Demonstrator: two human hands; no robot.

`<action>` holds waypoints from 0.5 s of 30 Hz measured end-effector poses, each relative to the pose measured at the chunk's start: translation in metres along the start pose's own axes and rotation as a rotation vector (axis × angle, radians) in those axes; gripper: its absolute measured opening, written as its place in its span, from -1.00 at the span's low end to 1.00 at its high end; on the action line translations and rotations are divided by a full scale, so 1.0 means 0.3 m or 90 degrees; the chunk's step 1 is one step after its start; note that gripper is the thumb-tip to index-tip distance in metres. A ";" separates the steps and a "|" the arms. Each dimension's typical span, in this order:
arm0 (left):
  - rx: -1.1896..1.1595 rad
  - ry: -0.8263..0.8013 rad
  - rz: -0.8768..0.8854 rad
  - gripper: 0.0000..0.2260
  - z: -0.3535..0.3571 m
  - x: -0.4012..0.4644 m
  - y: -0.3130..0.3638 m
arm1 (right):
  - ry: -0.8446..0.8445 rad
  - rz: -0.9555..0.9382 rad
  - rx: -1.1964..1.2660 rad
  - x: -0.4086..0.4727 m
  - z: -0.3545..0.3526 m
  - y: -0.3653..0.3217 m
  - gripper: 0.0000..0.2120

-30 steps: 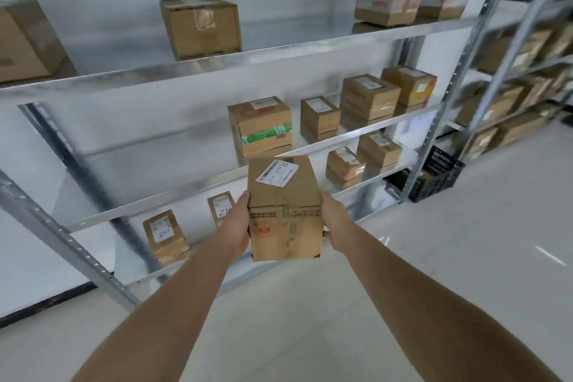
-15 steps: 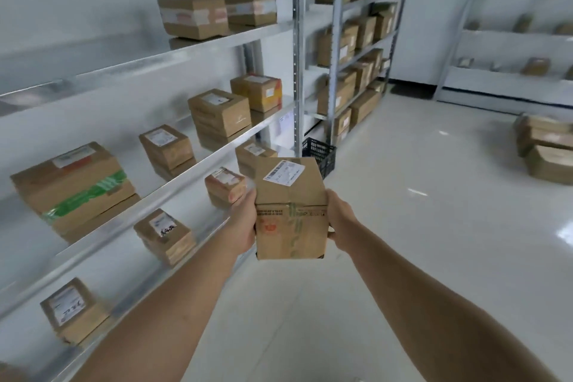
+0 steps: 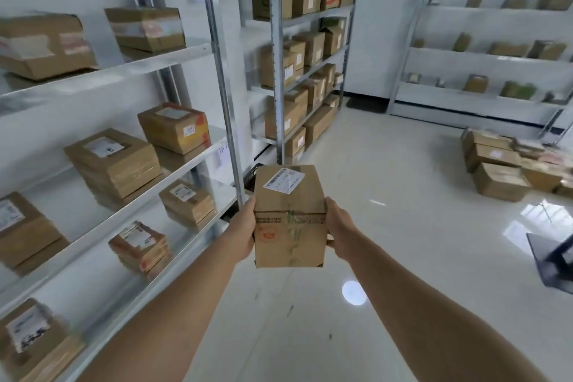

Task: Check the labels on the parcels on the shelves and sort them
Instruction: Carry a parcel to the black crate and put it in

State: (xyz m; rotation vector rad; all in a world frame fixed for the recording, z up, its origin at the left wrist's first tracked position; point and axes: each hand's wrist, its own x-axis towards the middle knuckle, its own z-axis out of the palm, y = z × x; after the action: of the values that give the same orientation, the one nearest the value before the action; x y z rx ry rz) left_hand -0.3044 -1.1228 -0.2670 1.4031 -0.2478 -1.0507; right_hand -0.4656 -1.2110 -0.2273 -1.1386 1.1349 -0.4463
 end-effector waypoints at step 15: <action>-0.040 0.018 -0.022 -0.59 0.260 1.066 0.418 | -0.014 -0.006 -0.041 1.075 0.050 -0.566 -0.62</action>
State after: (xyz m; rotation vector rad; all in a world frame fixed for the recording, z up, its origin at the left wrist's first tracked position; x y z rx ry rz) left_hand -0.1255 -1.4261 -0.2761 1.3693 -0.1688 -1.0570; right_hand -0.2777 -1.5238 -0.2321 -1.2035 1.1321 -0.4058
